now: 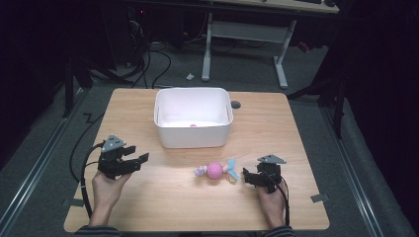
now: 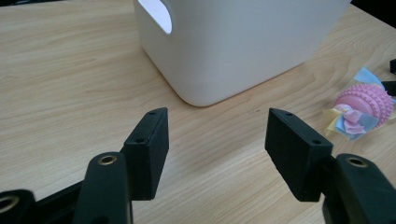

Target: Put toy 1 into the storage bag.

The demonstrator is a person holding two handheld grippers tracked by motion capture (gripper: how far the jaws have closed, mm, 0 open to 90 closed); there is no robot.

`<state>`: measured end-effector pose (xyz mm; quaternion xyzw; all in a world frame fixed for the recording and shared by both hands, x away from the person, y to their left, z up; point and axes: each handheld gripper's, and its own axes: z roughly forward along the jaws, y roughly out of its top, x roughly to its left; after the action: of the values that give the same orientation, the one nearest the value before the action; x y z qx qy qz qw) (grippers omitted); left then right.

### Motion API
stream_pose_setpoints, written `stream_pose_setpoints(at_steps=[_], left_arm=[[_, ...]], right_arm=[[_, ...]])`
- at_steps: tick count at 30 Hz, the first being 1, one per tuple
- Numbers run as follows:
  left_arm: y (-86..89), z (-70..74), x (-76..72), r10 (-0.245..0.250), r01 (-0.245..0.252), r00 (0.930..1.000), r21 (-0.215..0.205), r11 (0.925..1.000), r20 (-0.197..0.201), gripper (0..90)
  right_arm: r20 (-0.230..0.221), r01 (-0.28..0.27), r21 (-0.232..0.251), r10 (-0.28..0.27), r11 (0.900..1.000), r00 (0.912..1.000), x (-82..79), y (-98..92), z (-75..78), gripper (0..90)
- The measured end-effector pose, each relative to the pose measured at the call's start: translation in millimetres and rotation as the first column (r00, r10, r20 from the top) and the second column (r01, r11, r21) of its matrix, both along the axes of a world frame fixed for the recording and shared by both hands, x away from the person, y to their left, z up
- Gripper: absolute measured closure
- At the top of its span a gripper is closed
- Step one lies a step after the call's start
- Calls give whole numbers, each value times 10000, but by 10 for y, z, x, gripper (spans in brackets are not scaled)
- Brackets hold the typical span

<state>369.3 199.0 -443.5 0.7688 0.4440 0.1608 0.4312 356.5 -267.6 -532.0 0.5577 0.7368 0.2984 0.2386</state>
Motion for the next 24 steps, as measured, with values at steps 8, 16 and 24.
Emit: stream_pose_setpoints(at_steps=[8, 16, 24], left_arm=[[-72, -153, -17, -25, 25, 9999, -10, 10000, -155, 404], [-141, -309, -16, 11, -8, 9992, 73, 10000, -388, 405], [-204, -494, -16, 27, -12, 9976, 219, 9998, -692, 397]], right_arm=[[0, -3, -1, 3, 10000, 10000, -1, 0, 0, 159], [-1, -5, 5, 5, 10000, 10000, -2, 1, 0, 160], [-3, 6, 6, -6, 10000, 10000, -2, 1, 1, 159]])
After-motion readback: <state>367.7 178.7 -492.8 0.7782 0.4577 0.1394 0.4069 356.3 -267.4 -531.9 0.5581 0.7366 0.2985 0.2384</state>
